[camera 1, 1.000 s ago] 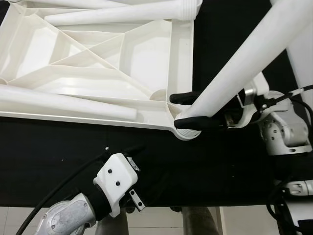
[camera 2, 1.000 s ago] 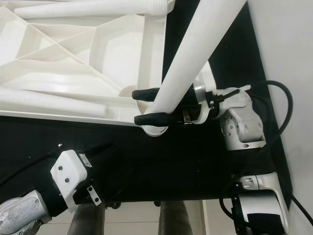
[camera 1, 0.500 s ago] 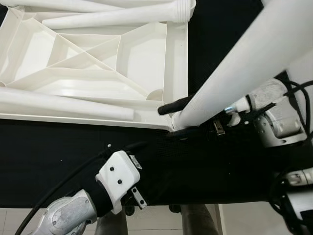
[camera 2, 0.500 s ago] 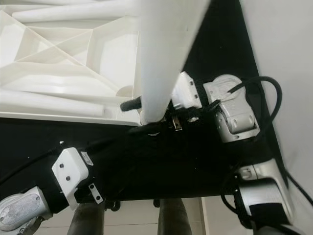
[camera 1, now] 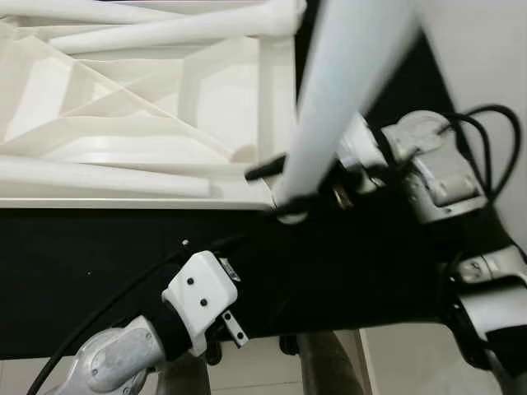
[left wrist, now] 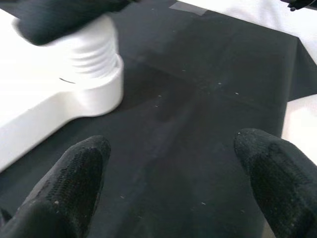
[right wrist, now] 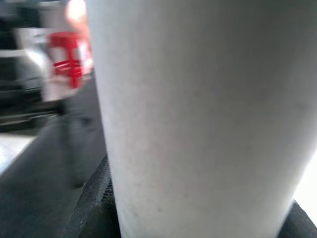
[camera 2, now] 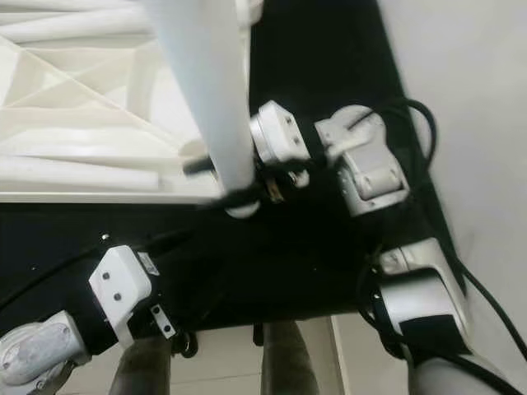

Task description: Building children table

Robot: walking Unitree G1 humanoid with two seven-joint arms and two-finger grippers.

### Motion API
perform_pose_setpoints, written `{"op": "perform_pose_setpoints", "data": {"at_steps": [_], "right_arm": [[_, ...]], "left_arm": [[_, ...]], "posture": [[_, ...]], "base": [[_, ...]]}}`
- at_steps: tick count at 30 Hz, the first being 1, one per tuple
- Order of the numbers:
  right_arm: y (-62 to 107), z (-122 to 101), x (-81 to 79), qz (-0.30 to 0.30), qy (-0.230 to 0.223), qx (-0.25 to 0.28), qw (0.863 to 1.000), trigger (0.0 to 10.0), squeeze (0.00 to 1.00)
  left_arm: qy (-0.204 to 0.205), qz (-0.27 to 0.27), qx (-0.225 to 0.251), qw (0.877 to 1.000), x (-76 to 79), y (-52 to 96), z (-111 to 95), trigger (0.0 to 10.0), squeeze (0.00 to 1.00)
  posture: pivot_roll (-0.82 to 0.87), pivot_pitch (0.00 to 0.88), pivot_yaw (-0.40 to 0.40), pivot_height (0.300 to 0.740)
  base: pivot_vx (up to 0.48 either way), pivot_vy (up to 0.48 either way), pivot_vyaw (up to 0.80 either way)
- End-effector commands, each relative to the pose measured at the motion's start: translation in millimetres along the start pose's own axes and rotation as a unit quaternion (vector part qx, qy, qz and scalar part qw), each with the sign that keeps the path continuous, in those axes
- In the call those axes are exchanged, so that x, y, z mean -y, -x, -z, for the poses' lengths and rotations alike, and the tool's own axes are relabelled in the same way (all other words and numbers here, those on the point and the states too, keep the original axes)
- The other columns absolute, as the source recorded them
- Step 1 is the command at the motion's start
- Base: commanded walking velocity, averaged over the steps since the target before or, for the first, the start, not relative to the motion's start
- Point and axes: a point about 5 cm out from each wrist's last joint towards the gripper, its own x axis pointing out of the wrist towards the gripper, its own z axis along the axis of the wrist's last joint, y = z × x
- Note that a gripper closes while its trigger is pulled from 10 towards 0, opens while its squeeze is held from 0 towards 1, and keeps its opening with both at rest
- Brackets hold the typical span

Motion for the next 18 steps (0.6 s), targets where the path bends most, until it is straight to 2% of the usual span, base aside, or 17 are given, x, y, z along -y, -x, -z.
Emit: {"op": "perform_pose_setpoints", "data": {"at_steps": [1,5,7,10,18], "right_arm": [[5.3,24.9,-2.9,0.044,-0.056,-0.035,0.997,10.0,0.00],[10.6,30.5,-0.7,0.102,-0.071,-0.042,0.991,10.0,0.00],[11.6,32.2,-0.9,0.110,-0.070,-0.047,0.990,10.0,0.00],[18.9,36.5,-3.2,0.163,-0.089,-0.046,0.981,10.0,0.00],[20.5,36.0,-7.4,0.224,-0.108,-0.053,0.967,10.0,0.00]], "left_arm": [[0.007,0.005,-0.007,1.000,5.2,1.0,3.4,10.0,0.00],[0.007,0.006,-0.007,1.000,6.3,0.3,3.8,10.0,0.00],[0.006,0.006,-0.007,1.000,6.3,0.1,4.0,10.0,0.00],[0.005,0.007,-0.006,1.000,6.6,-1.3,4.2,10.0,0.00],[0.002,0.008,-0.006,1.000,6.4,-2.8,5.4,10.0,0.00]], "posture": [[0.10,0.528,-0.019,0.740],[0.09,0.522,-0.021,0.740],[0.09,0.522,-0.021,0.740],[0.09,0.519,-0.020,0.740],[0.07,0.514,-0.021,0.740]], "base": [[0.000,0.000,0.00],[0.000,0.000,0.00],[0.000,0.000,0.00],[0.000,0.000,0.00],[0.000,0.000,0.00]]}}
